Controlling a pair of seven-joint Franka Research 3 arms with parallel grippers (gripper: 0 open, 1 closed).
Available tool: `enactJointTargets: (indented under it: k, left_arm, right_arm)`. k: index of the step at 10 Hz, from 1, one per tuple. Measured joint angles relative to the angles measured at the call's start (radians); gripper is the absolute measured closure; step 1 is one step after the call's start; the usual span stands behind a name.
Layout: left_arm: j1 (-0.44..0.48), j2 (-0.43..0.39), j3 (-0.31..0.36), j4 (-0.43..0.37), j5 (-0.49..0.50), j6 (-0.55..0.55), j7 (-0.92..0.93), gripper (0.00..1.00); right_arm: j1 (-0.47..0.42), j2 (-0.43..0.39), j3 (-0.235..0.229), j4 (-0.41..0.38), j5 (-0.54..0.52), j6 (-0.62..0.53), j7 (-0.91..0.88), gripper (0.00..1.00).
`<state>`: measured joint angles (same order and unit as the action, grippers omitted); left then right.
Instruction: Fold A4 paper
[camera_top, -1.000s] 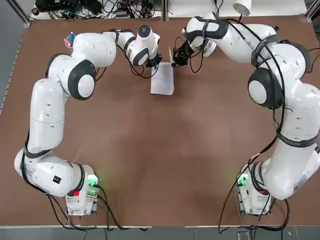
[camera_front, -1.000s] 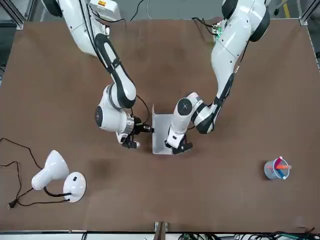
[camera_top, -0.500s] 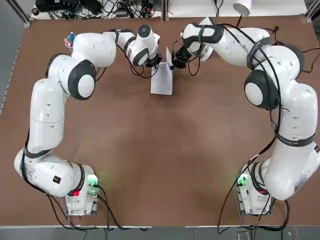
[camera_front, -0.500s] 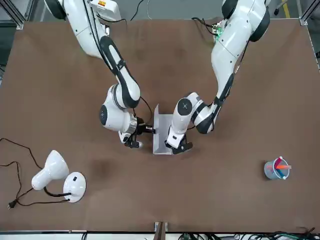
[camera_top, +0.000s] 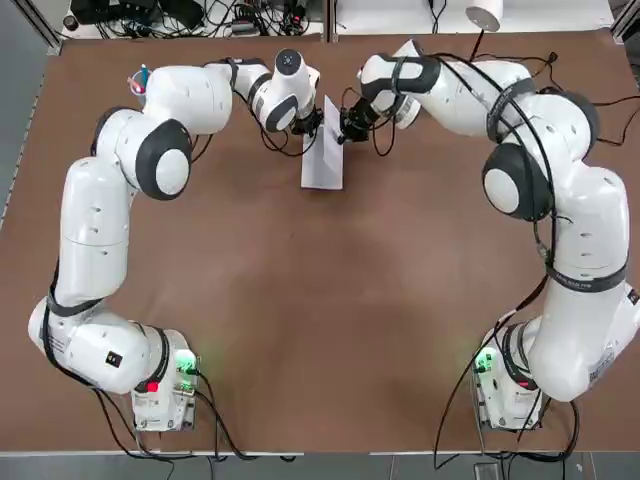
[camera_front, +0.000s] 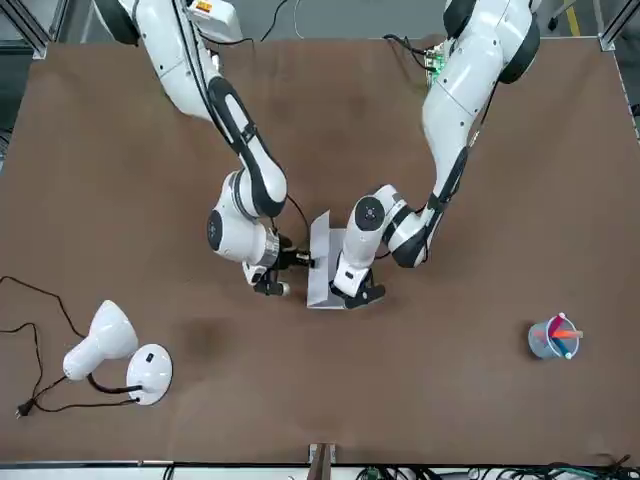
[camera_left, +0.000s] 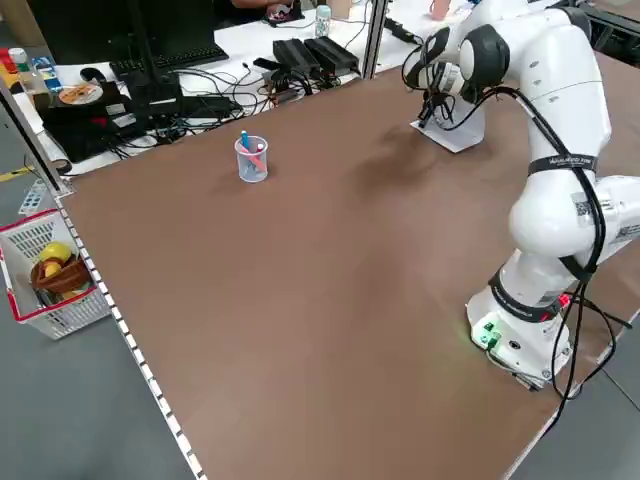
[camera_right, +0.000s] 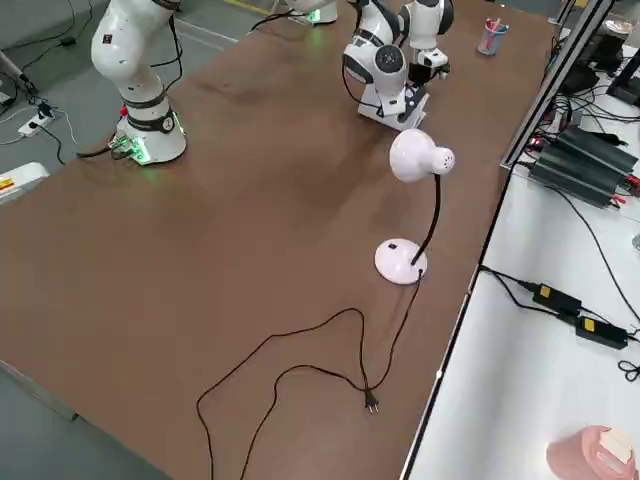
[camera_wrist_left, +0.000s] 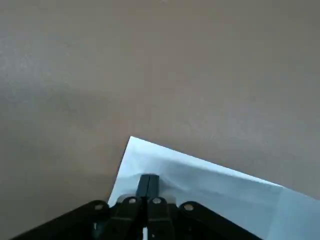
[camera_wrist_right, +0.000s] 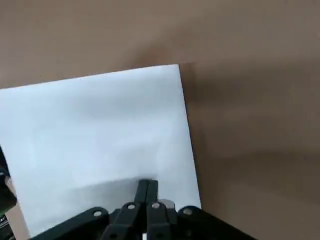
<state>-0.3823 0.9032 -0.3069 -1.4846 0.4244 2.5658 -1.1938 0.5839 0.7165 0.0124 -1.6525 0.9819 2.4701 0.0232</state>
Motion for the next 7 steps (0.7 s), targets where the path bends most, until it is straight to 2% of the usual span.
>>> enactJointTargets:
  k: [2,4,7]
  left_arm:
    - [0.005,-0.004,0.005,0.007,0.003,-0.024,0.03,0.99]
    - [0.033,-0.028,-0.014,0.016,0.003,-0.1,0.07,0.99]
    - [0.127,-0.069,-0.127,0.029,0.003,-0.226,0.116,0.99]
  right_arm:
    - [0.013,0.005,0.0,0.0,0.0,0.027,0.0,0.98]
    - [0.018,0.008,0.0,0.0,0.0,0.03,0.0,0.98]
    - [0.027,0.009,0.001,0.0,0.0,0.03,0.0,0.98]
